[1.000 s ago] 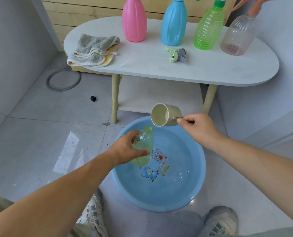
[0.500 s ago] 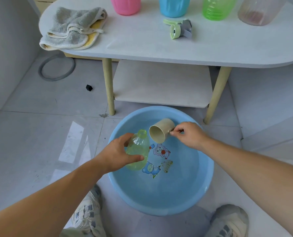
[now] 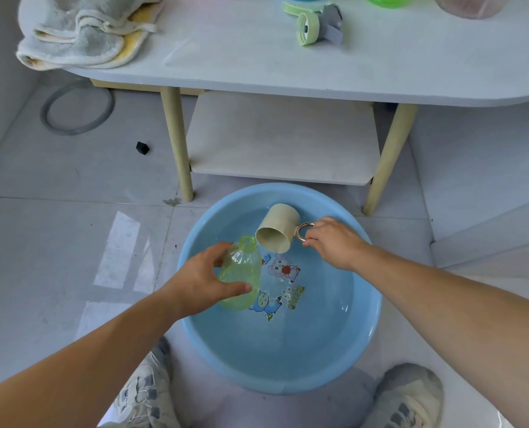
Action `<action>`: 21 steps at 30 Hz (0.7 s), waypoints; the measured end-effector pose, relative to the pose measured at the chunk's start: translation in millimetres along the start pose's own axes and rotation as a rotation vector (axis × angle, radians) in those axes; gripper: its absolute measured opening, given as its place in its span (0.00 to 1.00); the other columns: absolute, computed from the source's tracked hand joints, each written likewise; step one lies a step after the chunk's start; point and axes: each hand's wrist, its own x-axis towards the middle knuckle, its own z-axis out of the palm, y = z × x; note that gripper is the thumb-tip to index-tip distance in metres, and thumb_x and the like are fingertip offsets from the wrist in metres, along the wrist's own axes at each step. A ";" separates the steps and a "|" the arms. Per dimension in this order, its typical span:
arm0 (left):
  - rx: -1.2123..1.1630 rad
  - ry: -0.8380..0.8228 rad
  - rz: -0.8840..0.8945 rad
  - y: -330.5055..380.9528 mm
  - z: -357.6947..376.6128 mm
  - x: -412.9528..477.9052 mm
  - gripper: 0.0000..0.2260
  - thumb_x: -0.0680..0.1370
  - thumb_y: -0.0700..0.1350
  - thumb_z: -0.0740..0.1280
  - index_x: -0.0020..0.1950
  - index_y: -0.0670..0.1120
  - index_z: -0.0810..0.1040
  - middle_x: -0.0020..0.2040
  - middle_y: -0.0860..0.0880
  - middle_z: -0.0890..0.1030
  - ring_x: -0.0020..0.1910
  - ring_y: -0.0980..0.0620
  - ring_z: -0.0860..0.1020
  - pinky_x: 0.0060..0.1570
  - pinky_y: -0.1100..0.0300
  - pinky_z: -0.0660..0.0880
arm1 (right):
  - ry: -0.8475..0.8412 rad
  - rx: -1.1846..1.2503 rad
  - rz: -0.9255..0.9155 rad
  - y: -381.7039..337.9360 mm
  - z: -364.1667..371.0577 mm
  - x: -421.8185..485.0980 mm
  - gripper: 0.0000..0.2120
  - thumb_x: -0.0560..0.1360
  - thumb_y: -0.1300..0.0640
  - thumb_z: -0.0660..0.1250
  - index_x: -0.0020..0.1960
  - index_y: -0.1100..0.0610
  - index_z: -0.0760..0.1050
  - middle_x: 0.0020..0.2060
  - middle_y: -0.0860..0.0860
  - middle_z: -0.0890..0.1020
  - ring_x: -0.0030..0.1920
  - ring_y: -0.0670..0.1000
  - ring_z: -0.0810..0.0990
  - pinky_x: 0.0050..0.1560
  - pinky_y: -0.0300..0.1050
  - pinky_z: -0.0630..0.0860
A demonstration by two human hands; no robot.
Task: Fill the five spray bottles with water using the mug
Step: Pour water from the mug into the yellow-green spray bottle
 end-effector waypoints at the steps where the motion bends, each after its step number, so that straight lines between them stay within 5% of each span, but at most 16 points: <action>1: -0.003 0.001 -0.002 0.2 -0.3 0.3 0.28 0.69 0.49 0.83 0.63 0.60 0.74 0.56 0.61 0.82 0.58 0.63 0.80 0.62 0.52 0.81 | -0.002 0.000 0.001 0.4 0.5 0.6 0.16 0.83 0.49 0.59 0.52 0.58 0.80 0.49 0.55 0.80 0.57 0.54 0.73 0.56 0.46 0.69; 9: -0.007 -0.008 -0.006 2.3 -0.3 0.5 0.26 0.69 0.50 0.83 0.59 0.64 0.74 0.55 0.62 0.82 0.54 0.71 0.78 0.61 0.56 0.81 | -0.038 -0.015 0.012 1.6 5.1 -0.3 0.16 0.83 0.49 0.58 0.52 0.58 0.80 0.49 0.55 0.79 0.58 0.54 0.73 0.56 0.44 0.67; 21: -0.031 -0.015 0.005 -3.5 0.5 3.5 0.24 0.69 0.49 0.84 0.58 0.63 0.75 0.55 0.61 0.83 0.57 0.63 0.81 0.62 0.52 0.81 | -0.022 0.026 0.022 4.9 11.0 -0.3 0.16 0.82 0.49 0.60 0.49 0.60 0.80 0.42 0.51 0.74 0.53 0.54 0.73 0.49 0.42 0.65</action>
